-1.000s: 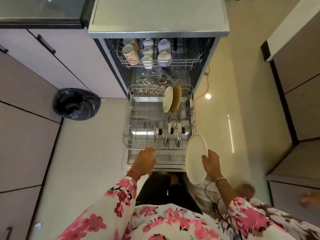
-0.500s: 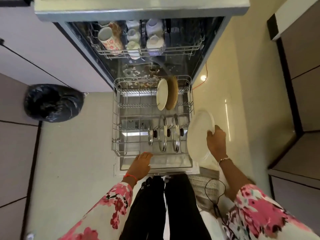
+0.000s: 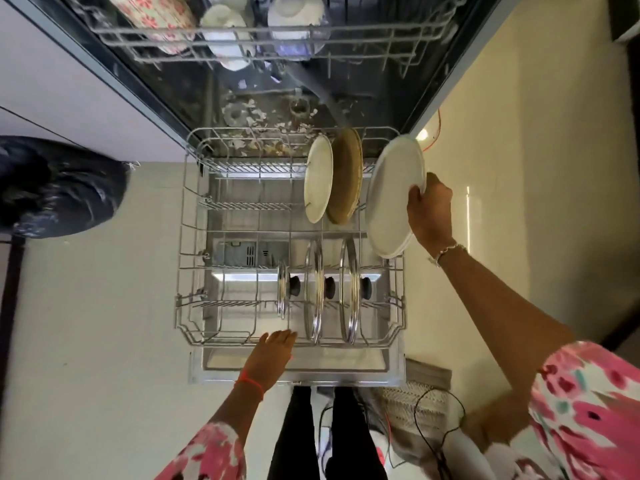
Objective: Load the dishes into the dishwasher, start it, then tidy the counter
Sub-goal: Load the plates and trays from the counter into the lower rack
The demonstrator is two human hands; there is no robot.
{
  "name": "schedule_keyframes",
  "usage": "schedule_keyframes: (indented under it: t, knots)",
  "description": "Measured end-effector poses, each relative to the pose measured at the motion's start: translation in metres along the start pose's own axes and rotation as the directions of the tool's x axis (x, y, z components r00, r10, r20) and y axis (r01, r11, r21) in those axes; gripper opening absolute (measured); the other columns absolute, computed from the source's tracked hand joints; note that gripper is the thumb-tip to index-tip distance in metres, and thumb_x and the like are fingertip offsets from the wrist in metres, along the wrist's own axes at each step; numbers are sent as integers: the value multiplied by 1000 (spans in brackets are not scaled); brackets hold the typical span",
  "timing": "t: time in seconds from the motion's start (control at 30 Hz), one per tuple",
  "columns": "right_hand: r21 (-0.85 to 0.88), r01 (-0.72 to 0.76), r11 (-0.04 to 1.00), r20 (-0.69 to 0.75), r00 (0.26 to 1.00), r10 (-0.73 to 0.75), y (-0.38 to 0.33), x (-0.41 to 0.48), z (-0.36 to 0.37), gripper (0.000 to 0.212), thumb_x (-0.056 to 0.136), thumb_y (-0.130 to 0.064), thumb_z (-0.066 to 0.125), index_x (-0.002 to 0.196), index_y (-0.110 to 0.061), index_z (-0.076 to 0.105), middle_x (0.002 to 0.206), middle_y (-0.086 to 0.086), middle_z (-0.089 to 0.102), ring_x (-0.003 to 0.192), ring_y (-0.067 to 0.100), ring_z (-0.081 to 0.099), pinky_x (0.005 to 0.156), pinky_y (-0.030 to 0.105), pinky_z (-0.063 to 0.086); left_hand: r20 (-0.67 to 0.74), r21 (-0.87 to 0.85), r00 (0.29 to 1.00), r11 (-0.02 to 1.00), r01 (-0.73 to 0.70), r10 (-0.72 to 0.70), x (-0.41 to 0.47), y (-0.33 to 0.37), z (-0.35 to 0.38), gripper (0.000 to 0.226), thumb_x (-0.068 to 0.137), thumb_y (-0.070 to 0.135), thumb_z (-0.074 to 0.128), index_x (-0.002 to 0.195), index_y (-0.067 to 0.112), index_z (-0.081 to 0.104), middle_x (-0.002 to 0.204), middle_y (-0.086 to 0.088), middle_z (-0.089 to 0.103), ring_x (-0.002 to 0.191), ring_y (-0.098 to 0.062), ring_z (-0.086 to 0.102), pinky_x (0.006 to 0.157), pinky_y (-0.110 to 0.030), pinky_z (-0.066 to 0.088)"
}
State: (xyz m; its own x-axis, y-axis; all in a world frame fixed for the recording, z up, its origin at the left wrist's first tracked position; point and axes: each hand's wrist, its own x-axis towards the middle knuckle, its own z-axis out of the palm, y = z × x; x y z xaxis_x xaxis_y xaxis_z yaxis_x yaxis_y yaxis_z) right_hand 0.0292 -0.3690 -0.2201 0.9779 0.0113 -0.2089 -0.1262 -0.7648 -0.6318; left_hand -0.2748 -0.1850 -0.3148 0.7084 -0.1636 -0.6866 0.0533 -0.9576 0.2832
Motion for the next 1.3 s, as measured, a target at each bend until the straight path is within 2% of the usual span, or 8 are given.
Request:
schedule_keyframes:
  t: [0.17,0.23,0.3,0.37,0.6,0.97,1.07,1.3]
  knots:
    - [-15,9,1000,38,999,-8,1,30,20,24,95,-8,43,110,8,54,101,24,62,91,38,60,78,46,53,21,-127,1000,992,-7,9,9,-10,24,58,27,8,93,79,25,72,57,9,65,49,-3,63,48,-12,50]
    - [-18,-1,1000,54,999,2,-1,36,26,26,96,-9,42,115,7,52,106,24,61,96,37,59,84,44,52,6,-204,1000,979,8,-7,4,-9,14,40,53,9,87,88,21,71,69,6,69,63,-5,67,61,-12,49]
    - [-30,-19,999,70,997,21,-4,42,31,29,97,-9,42,119,7,51,112,23,60,102,36,57,87,36,49,33,-232,999,972,45,-38,5,-8,10,27,85,4,61,110,13,65,97,-5,71,92,-19,67,83,-21,46]
    - [-35,-42,999,84,996,44,-6,46,35,30,97,-8,41,123,7,48,117,23,57,108,36,55,89,33,45,67,-244,997,968,56,-41,7,-9,10,31,93,5,48,121,11,58,115,-7,66,108,-22,61,95,-23,41]
    - [31,-106,994,189,977,99,-13,56,43,38,96,-12,47,132,1,42,129,18,51,120,33,47,101,37,40,87,-284,995,956,77,-55,10,-15,15,30,94,6,47,120,15,58,119,-3,65,111,-16,60,98,-20,39]
    - [6,-100,995,380,921,91,-9,55,41,58,92,-4,50,145,-15,28,134,20,49,116,37,53,97,45,47,105,-179,991,979,98,-80,11,-11,13,35,92,2,44,122,14,55,120,-4,62,112,-20,58,99,-27,39]
    - [-56,-96,994,394,912,111,-6,50,36,63,90,-12,57,145,-10,25,132,22,50,115,40,53,94,47,49,136,-119,987,987,105,-89,12,-4,5,28,95,8,42,121,11,53,119,-7,60,111,-21,56,95,-29,40]
    - [-97,-33,995,381,922,67,-14,14,9,49,91,-12,54,135,-1,35,123,27,55,110,42,55,90,45,49,134,-229,984,963,144,-115,-7,10,-36,34,99,24,42,127,7,50,123,-11,59,113,-22,56,97,-30,42]
